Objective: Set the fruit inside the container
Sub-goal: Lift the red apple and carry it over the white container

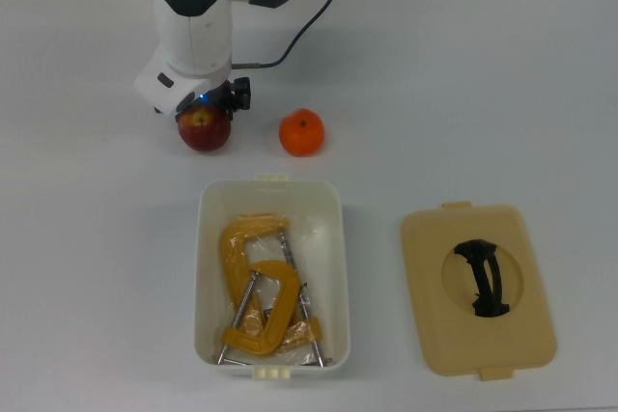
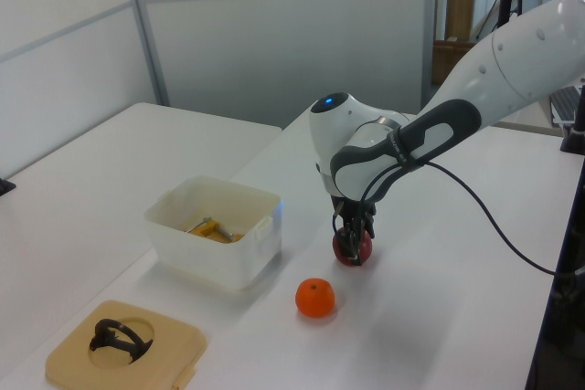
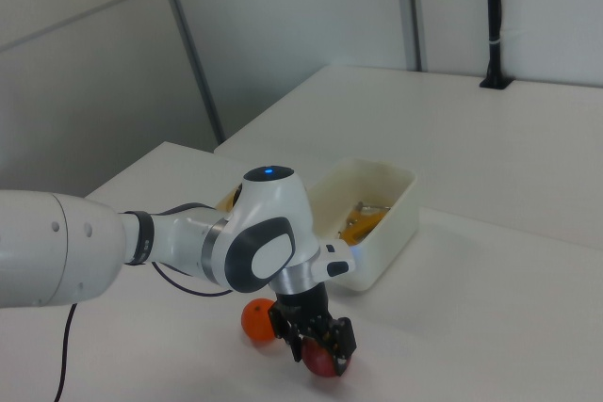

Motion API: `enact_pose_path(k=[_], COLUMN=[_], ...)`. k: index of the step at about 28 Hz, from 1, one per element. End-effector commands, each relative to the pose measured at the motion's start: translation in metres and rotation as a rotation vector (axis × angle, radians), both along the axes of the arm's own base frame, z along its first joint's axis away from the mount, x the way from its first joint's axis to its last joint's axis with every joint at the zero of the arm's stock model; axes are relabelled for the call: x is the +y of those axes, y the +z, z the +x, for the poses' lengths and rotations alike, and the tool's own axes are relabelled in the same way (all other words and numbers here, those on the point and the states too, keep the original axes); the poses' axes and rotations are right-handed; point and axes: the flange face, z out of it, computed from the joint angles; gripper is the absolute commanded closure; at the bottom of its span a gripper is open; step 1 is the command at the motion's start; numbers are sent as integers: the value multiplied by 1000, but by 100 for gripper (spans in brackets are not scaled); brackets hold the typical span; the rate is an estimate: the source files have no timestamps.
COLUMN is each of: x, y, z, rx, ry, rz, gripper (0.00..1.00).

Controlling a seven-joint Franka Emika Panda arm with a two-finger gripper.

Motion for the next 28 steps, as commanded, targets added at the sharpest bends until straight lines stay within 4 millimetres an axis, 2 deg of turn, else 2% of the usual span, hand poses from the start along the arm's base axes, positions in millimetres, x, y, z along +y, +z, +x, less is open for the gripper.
enact_pose_path(k=[1, 7, 8, 13, 17, 18, 22, 23, 27, 28], x=[-3, -3, -1, 2, 5, 12, 31, 44, 65, 74], y=[13, 61, 81, 140, 159, 169, 173, 170, 150, 142], z=[2, 19, 26, 53, 66, 75, 87, 94, 109, 115], rx=[-31, -88, -104, -231, -289, -335, -428, -478, -557, -590], ry=[24, 5, 3, -28, -41, -32, -17, -19, -46, -70], rz=[-8, -15, -19, -21, -20, -15, -1, 7, 34, 52], gripper=[71, 71, 70, 70, 70, 70, 67, 64, 62, 53])
